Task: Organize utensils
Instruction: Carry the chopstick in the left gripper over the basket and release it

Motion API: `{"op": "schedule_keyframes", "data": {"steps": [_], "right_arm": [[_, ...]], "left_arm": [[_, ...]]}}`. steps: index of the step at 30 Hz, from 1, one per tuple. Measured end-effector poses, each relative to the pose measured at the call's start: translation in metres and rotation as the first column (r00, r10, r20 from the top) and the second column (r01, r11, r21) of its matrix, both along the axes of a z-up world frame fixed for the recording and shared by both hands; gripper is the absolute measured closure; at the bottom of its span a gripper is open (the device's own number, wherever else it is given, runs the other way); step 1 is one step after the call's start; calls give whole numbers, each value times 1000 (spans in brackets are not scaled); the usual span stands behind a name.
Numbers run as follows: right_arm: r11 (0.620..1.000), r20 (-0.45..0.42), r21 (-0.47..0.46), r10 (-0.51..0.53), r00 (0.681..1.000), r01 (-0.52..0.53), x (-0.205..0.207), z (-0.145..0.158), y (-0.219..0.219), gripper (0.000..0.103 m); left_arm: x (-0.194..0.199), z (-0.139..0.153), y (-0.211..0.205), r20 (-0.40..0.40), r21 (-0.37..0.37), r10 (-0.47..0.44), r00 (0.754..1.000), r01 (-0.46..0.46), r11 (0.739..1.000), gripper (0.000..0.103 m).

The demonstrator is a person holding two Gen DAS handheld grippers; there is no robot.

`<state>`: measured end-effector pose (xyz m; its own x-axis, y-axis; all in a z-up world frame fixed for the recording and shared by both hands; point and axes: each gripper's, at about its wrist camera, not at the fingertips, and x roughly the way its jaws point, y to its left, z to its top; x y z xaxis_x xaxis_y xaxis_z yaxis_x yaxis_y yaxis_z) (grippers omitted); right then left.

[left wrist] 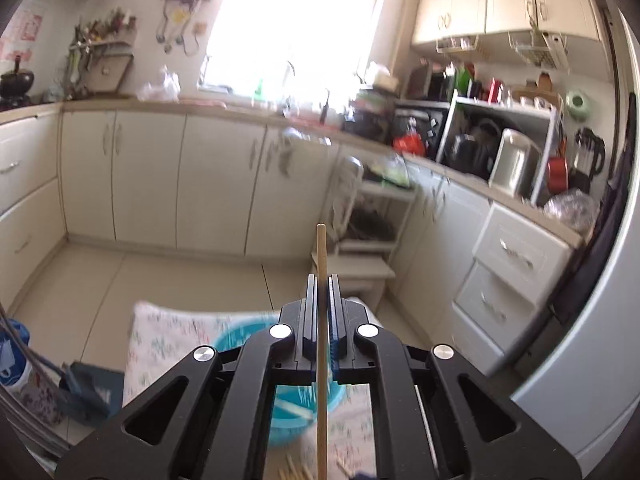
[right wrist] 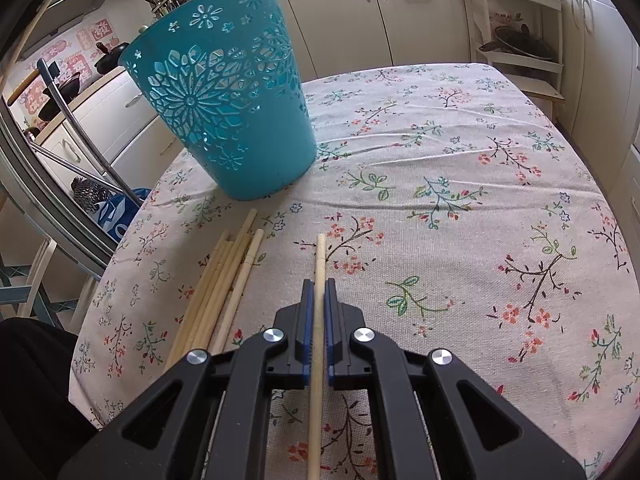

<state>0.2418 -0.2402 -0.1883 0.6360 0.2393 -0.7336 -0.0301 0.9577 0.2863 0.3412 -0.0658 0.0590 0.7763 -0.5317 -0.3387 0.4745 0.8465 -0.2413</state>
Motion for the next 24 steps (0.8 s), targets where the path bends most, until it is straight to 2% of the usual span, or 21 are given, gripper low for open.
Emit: {"op": "schedule_keyframes", "data": {"steps": [4,7,11,14,19,24], "right_arm": [[1000,4,-20,2,1000,-2,0,1,3,99],[1000,5,-26,3,1000,-3,1,1,3,99],[1000,5,-23,3,1000,-2,1,1,3,99],[1000,5,-21,2,1000,-2,1,1,3,99],[1000,5,-21,3,1000,-3,1,0,2,99],[1000,7,-29,3,1000,-3,1,1,2,99]], "left_arm": [[21,14,-9,75,-42,90,993,-87,995,99],[39,6,-16,111,-31,174,978,-172,985,99],[64,-26,-21,65,24,245,967,-247,969,99],[69,-51,-20,30,61,264,964,-265,962,98],[66,-85,-20,-35,125,251,967,-245,961,98],[52,-105,-16,-93,179,221,971,-202,963,96]]}}
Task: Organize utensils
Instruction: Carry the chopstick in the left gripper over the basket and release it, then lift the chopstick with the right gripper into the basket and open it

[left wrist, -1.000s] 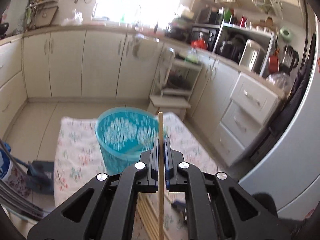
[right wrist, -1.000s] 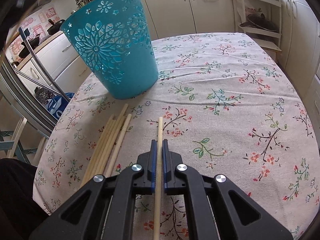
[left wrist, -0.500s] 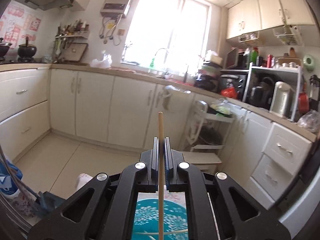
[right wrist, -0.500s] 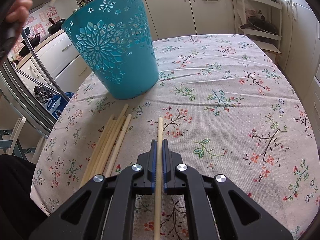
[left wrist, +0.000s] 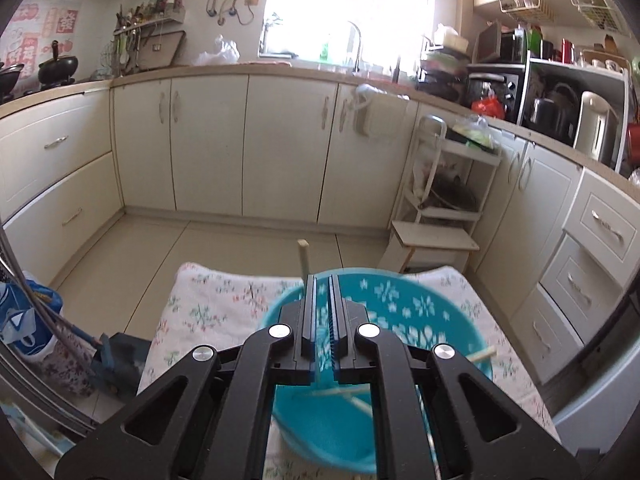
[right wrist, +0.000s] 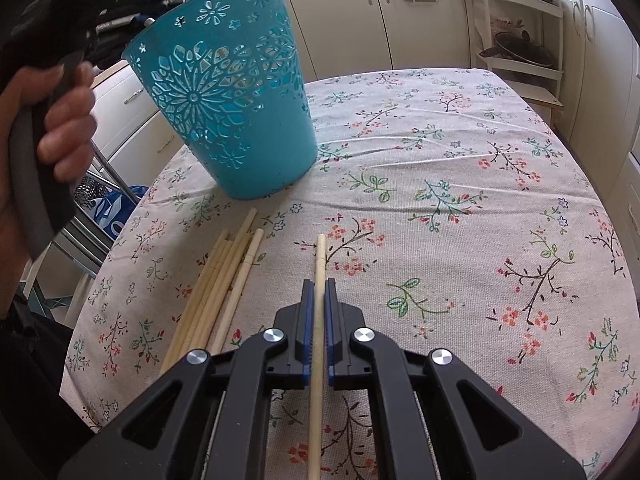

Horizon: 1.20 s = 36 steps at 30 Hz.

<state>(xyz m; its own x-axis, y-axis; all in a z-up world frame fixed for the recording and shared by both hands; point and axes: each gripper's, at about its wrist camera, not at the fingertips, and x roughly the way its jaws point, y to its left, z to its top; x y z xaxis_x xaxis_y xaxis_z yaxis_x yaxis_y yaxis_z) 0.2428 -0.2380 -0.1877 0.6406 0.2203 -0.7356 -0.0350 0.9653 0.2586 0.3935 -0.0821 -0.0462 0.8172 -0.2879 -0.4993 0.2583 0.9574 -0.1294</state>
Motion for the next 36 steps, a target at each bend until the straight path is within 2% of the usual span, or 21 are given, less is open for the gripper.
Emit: {"op": "schedule_keyframes", "data": {"steps": [3,4,6,8,13,17,24,27,29,33,36], "right_arm": [[1000,1,-5,-1,1000,1,1,0,1,99],[1000,2,-6,-2,1000,2,1,0,1,99],[1000,2,-6,-3,1000,3,1,0,1,99],[1000,4,-2,6,1000,-6,1,0,2,94],[999,15,-36,29,999,-28,0,1,10,85],[995,23,-85,49,999,-47,-1,1,18,78],[996,12,-71,50,999,-49,-1,2,17,76],[997,-22,-64,48,999,-49,4,5,16,75],[994,-51,-93,60,997,-64,7,7,19,75],[962,-93,-247,97,991,-117,10,9,31,75],[956,-91,-269,98,991,-120,13,8,30,75]], "left_arm": [[-15,-2,9,-23,7,-5,1000,5,1000,79],[-22,-1,14,-21,1,0,1000,0,1000,68],[-35,2,22,-20,-12,-1,1000,0,1000,59],[-46,7,33,-18,-30,12,1000,-12,999,51],[-64,11,66,-39,-109,54,998,-58,992,47],[-66,5,87,-70,-143,87,994,-96,985,46],[-66,-1,108,-118,-181,120,986,-140,973,46],[-69,-3,114,-135,-195,138,981,-162,967,41],[-69,-6,118,-149,-198,146,978,-174,965,39],[-65,-11,122,-173,-193,151,973,-184,964,39],[-62,-13,122,-186,-195,142,972,-178,964,38]]}}
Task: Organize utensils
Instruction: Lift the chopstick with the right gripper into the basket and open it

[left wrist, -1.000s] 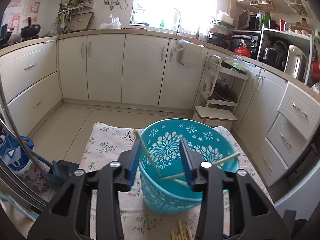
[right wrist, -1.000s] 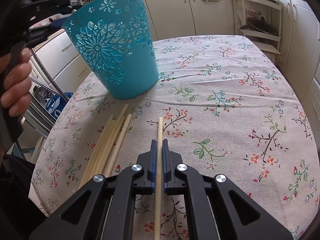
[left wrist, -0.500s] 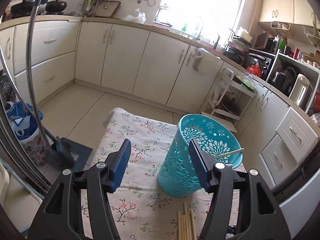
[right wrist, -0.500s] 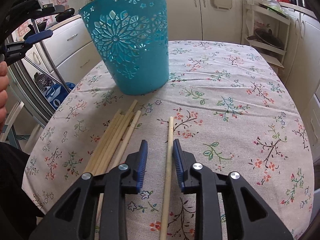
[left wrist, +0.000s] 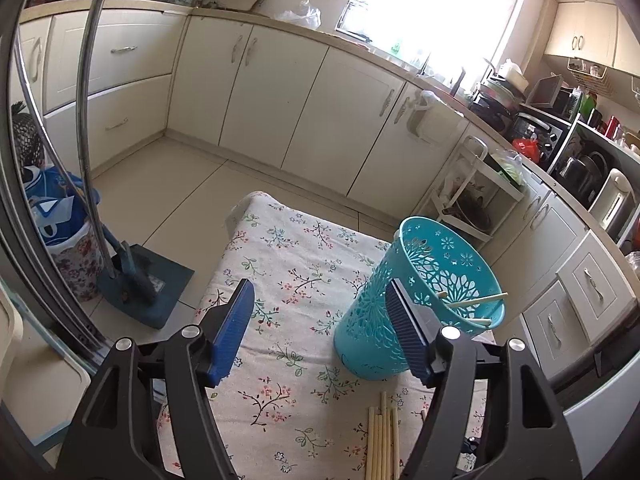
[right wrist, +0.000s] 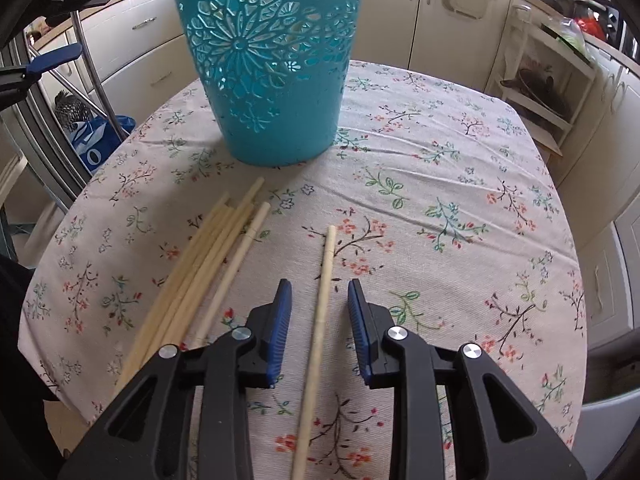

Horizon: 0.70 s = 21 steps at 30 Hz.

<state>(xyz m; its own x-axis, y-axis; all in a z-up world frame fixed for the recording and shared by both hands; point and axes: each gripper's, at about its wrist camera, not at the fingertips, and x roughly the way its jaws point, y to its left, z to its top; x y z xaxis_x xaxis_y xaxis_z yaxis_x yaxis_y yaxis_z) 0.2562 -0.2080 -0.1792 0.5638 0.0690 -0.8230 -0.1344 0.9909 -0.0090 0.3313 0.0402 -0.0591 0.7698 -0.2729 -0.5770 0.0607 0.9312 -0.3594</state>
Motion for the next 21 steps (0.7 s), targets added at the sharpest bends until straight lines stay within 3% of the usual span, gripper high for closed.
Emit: {"op": "schedule_keyframes", "data": {"steps": [2,5,8,12,16,21], "right_arm": [[999,11,-33,4,1000,-3,2,0,3,93],[1000,-12,-5,-1,1000,1,4,2,1,97],[984,6,180,-13,1000,12,-7,19,-14,97],[915,117,403,-26,993,-23,-22,71,-33,97],[850,273,522,-92,958,-67,-18,140,-43,97],[829,445,551,-194,874,-97,12,205,-33,97]], "left_arm": [[1,-2,-1,-9,5,-8,1000,8,1000,38],[2,-3,0,-17,2,-8,1000,8,1000,38],[2,-4,5,-24,-13,-1,1000,0,1000,37],[3,-6,10,-41,-28,5,999,-6,1000,36],[1,-4,13,-34,-34,11,999,-13,999,36],[-1,-3,15,-34,-46,20,999,-22,999,35]]}}
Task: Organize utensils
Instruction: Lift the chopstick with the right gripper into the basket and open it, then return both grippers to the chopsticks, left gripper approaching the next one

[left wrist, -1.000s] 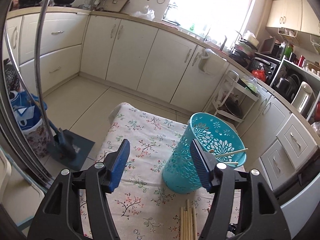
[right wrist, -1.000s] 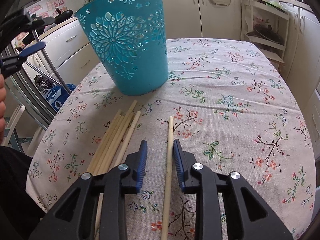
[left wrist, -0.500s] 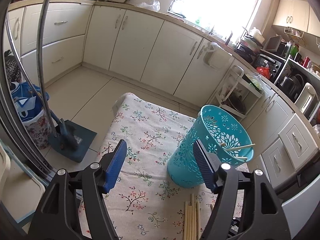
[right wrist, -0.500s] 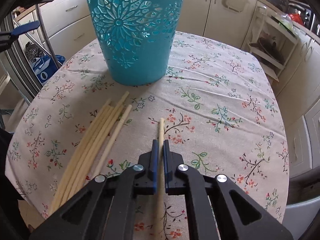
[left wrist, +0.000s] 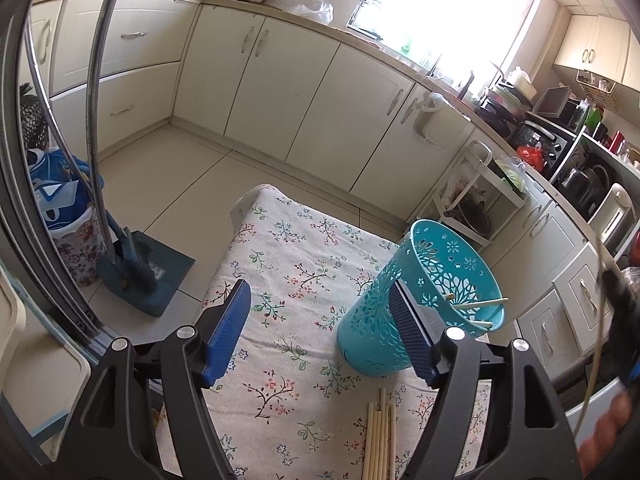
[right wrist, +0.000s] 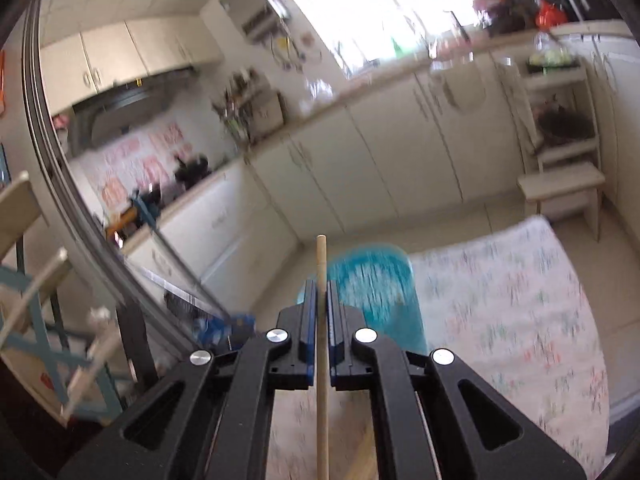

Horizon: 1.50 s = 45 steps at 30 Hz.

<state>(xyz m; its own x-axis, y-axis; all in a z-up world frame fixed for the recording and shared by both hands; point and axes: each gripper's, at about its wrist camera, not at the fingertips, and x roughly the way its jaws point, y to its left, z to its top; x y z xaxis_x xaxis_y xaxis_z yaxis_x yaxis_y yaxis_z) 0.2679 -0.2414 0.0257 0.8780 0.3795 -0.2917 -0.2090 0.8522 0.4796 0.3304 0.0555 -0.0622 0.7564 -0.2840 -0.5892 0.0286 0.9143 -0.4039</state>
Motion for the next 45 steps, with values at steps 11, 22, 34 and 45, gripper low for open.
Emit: {"op": "schedule_keyframes", "data": {"steps": [11,22,34,45], "right_arm": [[971,115,-97,-208,971,220,104,13,37,97],[958,46,-184,-216,975,221,126,-19,42,97],[968,99,-207,-122,988,140,57,-3,46,84],[956,66,-275,-90,994,105,-50,-34,51,72]], "left_arm": [[3,-3,4,-17,-15,-3,1000,3,1000,35],[9,-6,1,-50,-30,-28,998,27,999,34],[9,-10,5,-60,-9,-7,998,6,1000,33],[5,-10,4,-59,26,16,998,-15,1000,31]]}}
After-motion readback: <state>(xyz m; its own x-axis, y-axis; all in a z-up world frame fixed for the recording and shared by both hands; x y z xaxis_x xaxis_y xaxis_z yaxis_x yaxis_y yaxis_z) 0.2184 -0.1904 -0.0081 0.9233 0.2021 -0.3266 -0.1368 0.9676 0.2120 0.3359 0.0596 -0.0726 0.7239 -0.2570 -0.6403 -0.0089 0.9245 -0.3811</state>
